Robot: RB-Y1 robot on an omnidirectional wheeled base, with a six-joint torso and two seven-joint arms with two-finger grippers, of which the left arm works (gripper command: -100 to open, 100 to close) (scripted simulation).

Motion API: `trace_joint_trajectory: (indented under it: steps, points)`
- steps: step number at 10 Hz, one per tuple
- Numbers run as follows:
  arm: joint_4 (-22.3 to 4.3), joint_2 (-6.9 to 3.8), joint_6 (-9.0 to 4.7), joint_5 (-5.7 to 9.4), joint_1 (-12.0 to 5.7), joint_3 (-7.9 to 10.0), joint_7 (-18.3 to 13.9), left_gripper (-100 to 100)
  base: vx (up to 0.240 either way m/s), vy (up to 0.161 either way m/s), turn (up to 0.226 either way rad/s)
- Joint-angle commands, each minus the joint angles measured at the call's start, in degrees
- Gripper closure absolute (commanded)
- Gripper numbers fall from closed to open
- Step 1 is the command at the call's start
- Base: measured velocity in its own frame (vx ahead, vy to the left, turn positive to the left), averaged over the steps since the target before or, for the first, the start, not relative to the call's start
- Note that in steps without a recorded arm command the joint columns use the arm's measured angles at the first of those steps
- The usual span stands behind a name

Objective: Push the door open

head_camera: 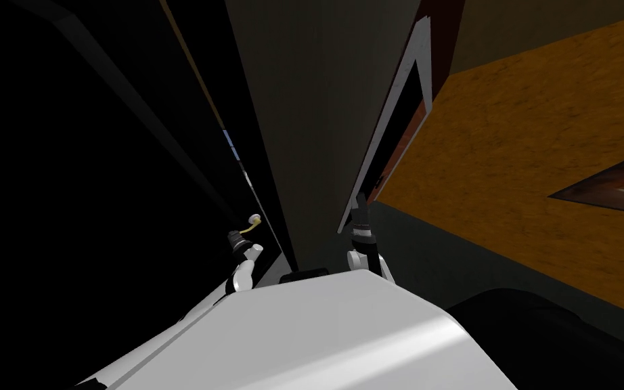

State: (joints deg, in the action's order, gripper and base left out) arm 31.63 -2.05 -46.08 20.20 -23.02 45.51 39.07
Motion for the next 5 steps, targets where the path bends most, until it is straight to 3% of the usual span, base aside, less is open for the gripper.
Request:
trace_joint_trajectory:
  steps: [1, 3, 4, 5]
  points:
    - [-0.1, -0.54, 0.05, 0.08, 0.60, 0.16, -0.3, 100, -0.109, 0.108, -0.043]
    - [-0.1, -1.04, 0.11, -0.05, 0.88, -0.16, -0.9, 100, -0.083, 0.123, 0.064]
    - [-1.5, -1.73, -1.45, 0.18, 0.22, 0.02, -1.0, -100, -0.109, -0.042, 0.001]
    - [-1.5, -1.82, -1.79, 0.37, 0.34, 0.29, -1.0, -100, -0.137, -0.151, 0.018]
